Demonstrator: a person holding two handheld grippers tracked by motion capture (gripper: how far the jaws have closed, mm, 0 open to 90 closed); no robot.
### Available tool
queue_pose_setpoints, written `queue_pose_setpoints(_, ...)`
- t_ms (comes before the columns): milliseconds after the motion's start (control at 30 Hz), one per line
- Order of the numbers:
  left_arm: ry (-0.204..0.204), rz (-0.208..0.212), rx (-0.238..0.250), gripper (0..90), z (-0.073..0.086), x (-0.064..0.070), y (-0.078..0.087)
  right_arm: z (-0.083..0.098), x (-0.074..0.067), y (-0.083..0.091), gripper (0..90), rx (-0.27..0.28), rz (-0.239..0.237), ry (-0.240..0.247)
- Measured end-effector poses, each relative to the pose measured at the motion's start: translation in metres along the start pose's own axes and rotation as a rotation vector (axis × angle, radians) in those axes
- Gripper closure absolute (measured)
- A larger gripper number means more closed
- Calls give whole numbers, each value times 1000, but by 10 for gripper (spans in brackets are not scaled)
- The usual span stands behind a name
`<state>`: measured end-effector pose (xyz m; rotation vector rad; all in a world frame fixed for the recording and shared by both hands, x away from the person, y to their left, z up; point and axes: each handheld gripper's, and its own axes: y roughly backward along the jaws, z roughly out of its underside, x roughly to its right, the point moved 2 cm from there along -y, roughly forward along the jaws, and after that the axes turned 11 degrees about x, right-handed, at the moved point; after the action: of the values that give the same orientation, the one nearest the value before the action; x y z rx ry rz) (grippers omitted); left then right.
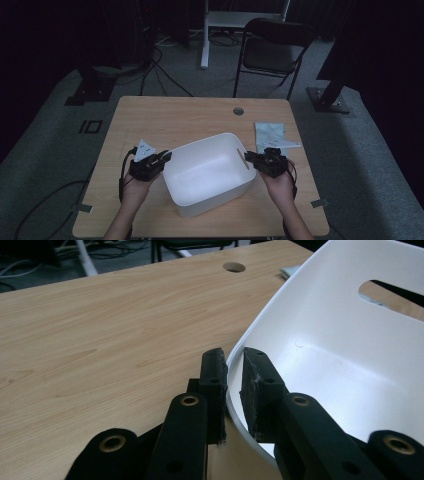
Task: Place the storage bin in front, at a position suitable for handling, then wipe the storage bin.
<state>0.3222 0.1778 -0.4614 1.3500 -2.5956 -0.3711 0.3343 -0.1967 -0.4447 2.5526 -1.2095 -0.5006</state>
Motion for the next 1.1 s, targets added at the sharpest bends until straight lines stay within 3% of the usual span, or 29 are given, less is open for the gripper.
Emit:
queue_pose_setpoints(100, 1, 24, 12, 805, 1, -3, 0, 2, -5, 1, 781, 1, 2, 5)
queue_pose_setpoints(233, 8, 28, 16, 804, 1, -3, 0, 4, -5, 1, 552, 12, -29, -16)
queue_pose_setpoints(367, 8, 25, 20, 803, 1, -3, 0, 4, -5, 2, 445, 17, -46, -11)
queue_pose_setpoints(533, 7, 23, 23, 802, 2, -3, 0, 2, -10, 5, 318, 42, -59, 38)
queue_pose_setpoints(633, 6, 19, 25, 801, 2, -2, 0, -1, -14, 10, 292, 59, -56, 68)
queue_pose_setpoints(733, 7, 18, 27, 801, 2, -2, 0, -5, -11, 17, 304, 98, -58, 54)
queue_pose_setpoints(1000, 1, 18, 27, 801, 2, -2, 0, -14, 8, 31, 290, 143, -5, 29)
queue_pose_setpoints(1100, 2, 19, 27, 801, 2, -2, 0, -17, 15, 34, 275, 157, 38, 37)
